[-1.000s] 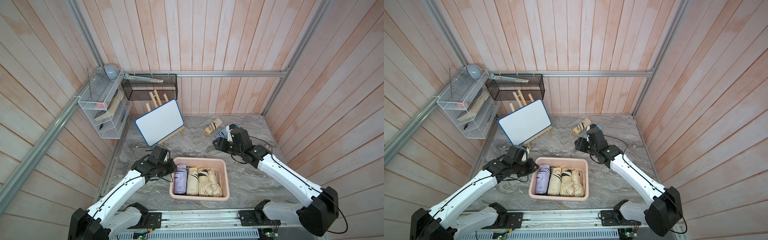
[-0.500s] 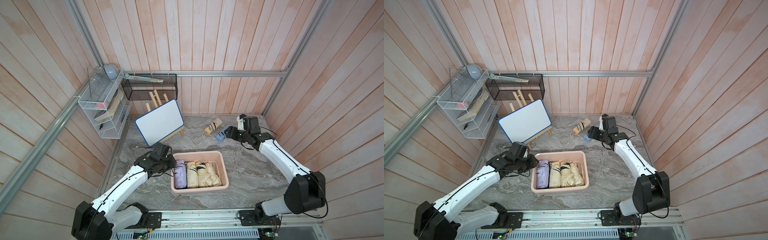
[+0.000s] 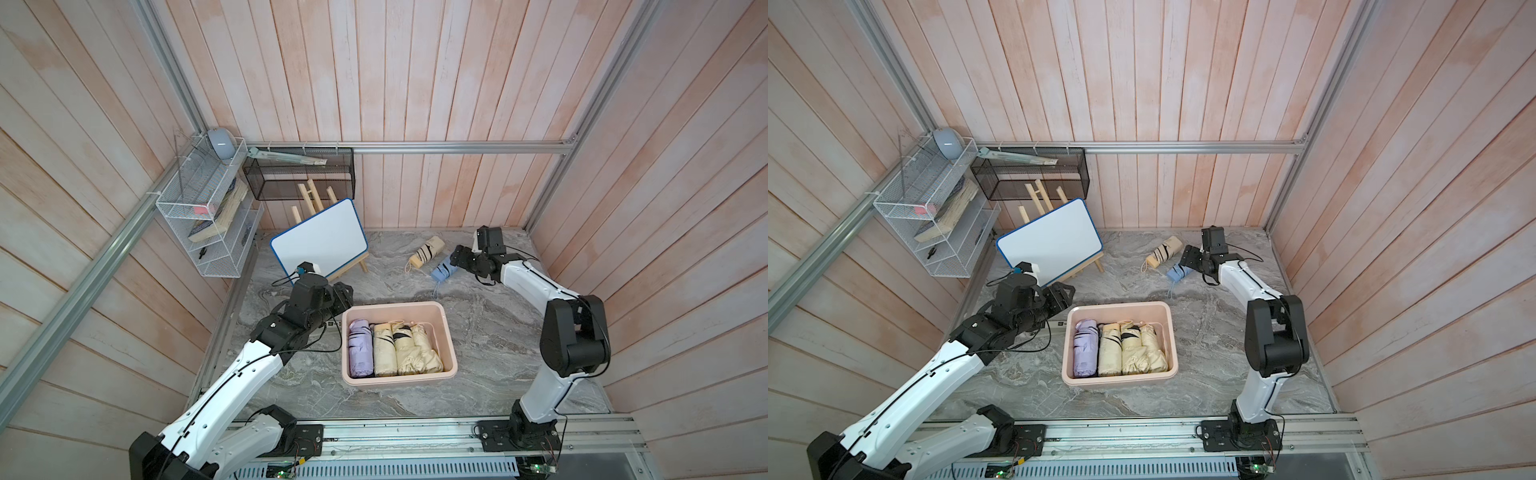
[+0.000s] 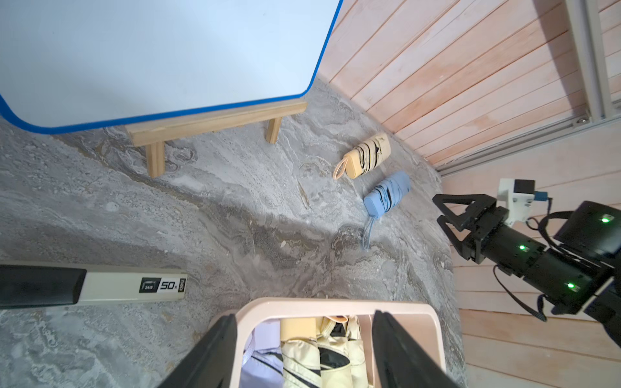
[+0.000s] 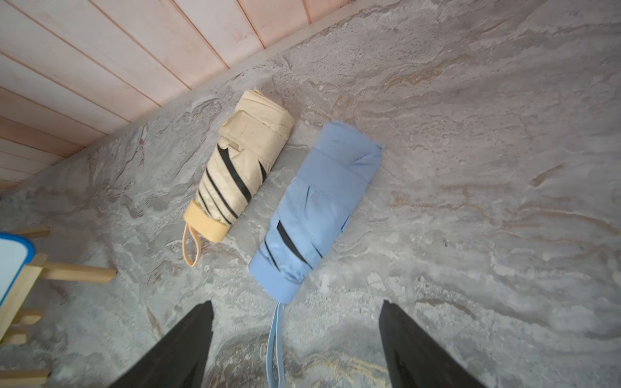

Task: Put the umbrella into the storage box
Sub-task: Adjust the storage box at the center of the board, then pick up the umbrella from the center of the board.

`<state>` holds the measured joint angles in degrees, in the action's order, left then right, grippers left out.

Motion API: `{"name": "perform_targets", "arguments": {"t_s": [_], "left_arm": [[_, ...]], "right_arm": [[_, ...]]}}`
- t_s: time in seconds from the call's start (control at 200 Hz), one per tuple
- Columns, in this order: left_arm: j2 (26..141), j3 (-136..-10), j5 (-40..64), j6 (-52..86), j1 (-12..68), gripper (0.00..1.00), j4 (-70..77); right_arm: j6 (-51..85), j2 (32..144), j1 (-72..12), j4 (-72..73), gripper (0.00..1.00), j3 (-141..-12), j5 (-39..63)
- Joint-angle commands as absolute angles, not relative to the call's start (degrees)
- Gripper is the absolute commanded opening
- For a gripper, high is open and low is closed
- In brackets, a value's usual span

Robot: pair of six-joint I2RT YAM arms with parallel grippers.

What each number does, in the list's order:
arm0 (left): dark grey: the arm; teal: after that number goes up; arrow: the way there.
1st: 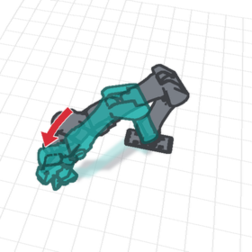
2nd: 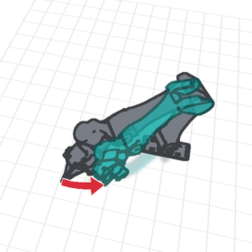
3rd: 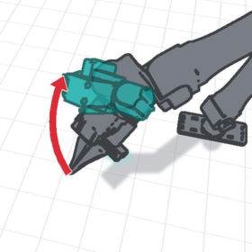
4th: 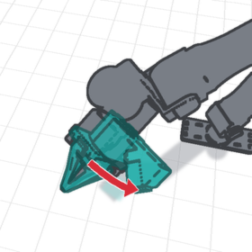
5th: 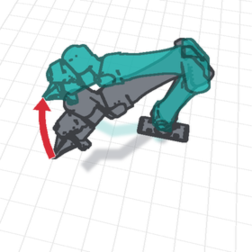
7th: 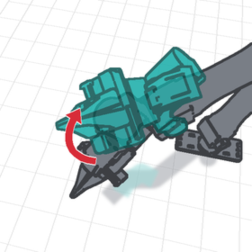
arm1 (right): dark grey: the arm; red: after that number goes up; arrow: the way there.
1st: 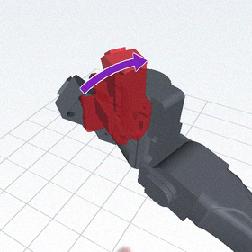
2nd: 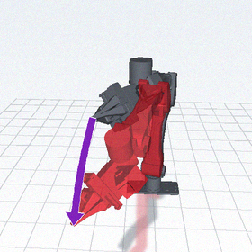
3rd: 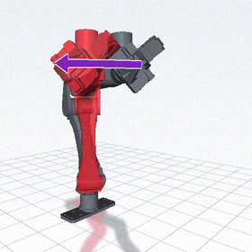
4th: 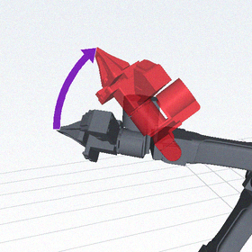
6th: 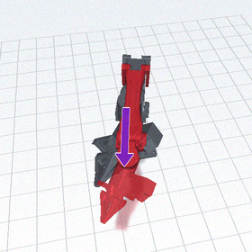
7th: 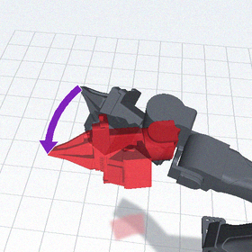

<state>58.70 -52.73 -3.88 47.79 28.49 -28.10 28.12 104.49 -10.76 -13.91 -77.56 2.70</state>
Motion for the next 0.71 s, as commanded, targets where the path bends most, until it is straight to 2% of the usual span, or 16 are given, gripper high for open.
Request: {"name": "perform_targets", "arguments": {"t_s": [0.0, 0.265, 0.7], "left_arm": [[57.9, -54.0, -7.9, 47.0, 28.1, 0.69, -25.1], [57.0, -54.3, -10.8, 46.3, 28.1, 0.69, -23.4], [58.3, -55.9, -10.4, 46.6, 28.0, 0.69, -24.8]], "right_arm": [[26.0, 108.1, -10.1, -11.8, 0.87, -81.9, -3.3], [20.8, 119.7, -8.7, -13.6, 0.90, -93.8, -6.2], [7.9, 137.2, -8.6, -24.5, 0.88, -116.7, -6.7]]}}
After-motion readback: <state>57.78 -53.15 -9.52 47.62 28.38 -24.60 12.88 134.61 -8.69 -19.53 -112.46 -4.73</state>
